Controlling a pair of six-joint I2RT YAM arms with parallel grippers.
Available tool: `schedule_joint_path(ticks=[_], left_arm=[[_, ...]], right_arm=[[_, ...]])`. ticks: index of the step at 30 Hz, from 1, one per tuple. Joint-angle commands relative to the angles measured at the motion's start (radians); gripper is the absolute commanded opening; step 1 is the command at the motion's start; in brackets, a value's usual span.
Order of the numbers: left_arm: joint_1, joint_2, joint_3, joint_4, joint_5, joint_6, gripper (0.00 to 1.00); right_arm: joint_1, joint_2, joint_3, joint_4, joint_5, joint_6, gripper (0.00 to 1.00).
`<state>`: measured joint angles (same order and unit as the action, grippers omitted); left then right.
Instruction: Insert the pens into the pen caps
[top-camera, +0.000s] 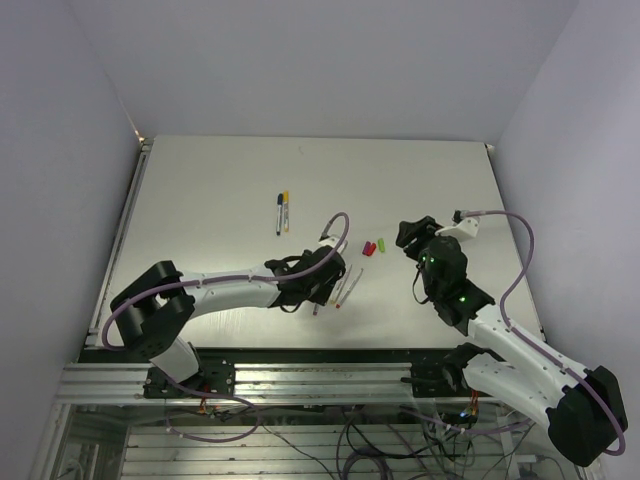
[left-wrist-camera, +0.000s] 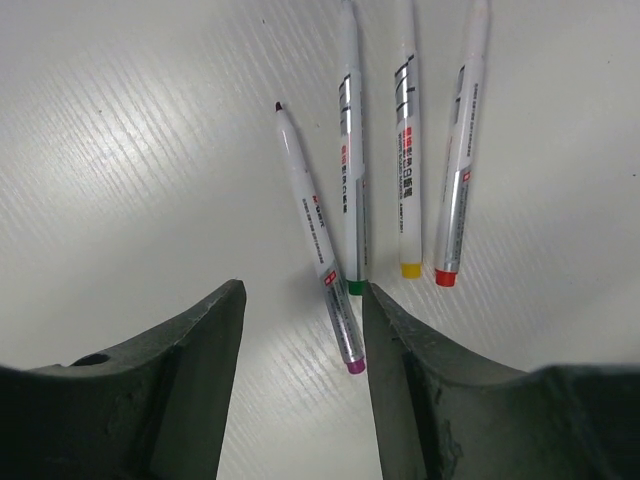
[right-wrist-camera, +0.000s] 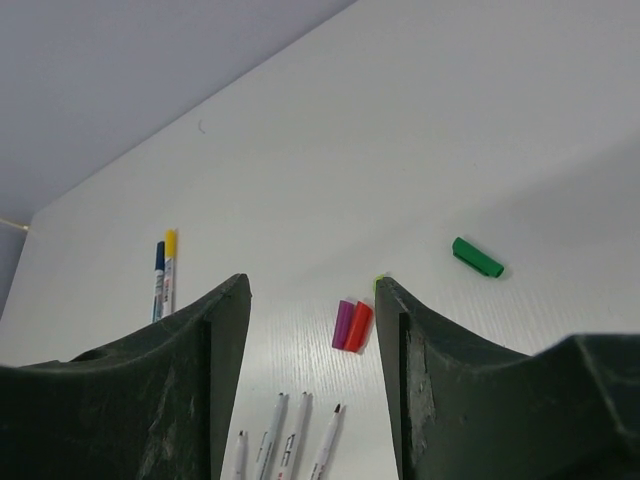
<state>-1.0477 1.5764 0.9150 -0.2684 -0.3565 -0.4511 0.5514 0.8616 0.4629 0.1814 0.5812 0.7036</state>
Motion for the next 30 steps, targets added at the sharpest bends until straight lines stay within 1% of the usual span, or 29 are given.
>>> schedule_joint_path(ticks=[1, 9, 30], left_arm=[[-0.008, 0.008, -0.014, -0.025, -0.003, -0.016, 0.59], [-0.008, 0.046, -0.013, -0.007, -0.014, -0.024, 0.55], [-0.008, 0.100, -0.022, 0.023, 0.001, -0.038, 0.52]], right_arm=[[-0.002, -0.004, -0.022, 0.004, -0.007, 0.017, 0.52], [-0.002, 0.011, -0.031, 0.010, -0.028, 0.020, 0.52], [-0.002, 0.018, -0.050, 0.037, -0.056, 0.027, 0.50]])
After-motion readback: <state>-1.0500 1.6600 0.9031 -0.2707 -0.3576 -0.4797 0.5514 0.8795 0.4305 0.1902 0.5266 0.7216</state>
